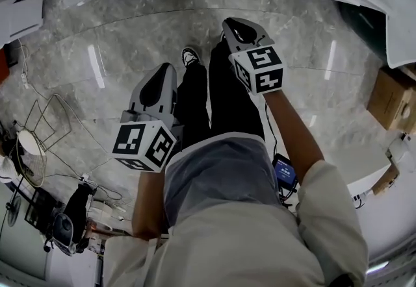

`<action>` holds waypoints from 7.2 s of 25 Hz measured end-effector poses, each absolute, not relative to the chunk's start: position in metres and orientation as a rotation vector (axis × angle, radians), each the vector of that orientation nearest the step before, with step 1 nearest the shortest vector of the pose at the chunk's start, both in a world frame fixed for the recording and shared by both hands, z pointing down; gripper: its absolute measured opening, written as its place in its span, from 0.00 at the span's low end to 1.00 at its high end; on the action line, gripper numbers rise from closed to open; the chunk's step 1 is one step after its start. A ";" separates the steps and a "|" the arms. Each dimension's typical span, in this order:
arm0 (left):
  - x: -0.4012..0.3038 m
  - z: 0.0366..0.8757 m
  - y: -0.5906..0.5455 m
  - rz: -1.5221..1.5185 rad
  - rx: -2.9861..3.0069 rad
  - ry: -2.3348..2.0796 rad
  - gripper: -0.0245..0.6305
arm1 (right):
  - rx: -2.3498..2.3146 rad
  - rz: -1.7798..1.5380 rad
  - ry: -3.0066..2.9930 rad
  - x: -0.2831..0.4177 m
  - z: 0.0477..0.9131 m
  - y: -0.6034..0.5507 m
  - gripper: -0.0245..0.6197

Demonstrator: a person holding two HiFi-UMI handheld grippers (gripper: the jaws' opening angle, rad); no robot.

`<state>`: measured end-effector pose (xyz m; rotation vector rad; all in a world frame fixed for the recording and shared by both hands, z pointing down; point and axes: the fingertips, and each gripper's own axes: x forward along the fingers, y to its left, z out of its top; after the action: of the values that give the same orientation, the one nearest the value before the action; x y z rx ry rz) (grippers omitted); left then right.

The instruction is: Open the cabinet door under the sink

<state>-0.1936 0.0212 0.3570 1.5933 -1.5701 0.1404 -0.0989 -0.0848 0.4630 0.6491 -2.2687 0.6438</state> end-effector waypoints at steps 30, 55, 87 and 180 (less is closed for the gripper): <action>-0.173 0.427 0.037 0.119 1.438 -1.535 0.04 | 0.812 0.692 -2.191 -0.142 0.599 -0.175 0.12; -0.202 0.466 0.084 0.158 1.328 -1.538 0.04 | 0.966 0.738 -2.097 -0.169 0.654 -0.223 0.18; -0.215 0.475 0.104 0.226 1.471 -1.468 0.04 | 1.075 0.588 -2.074 -0.153 0.654 -0.194 0.13; -0.136 0.440 0.053 0.255 1.589 -1.410 0.04 | 0.712 0.389 -2.109 -0.062 0.657 -0.095 0.12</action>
<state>-0.1365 0.0535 0.4397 1.5887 -1.4099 0.2554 -0.0619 -0.0951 0.6571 0.7116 -2.1089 0.3886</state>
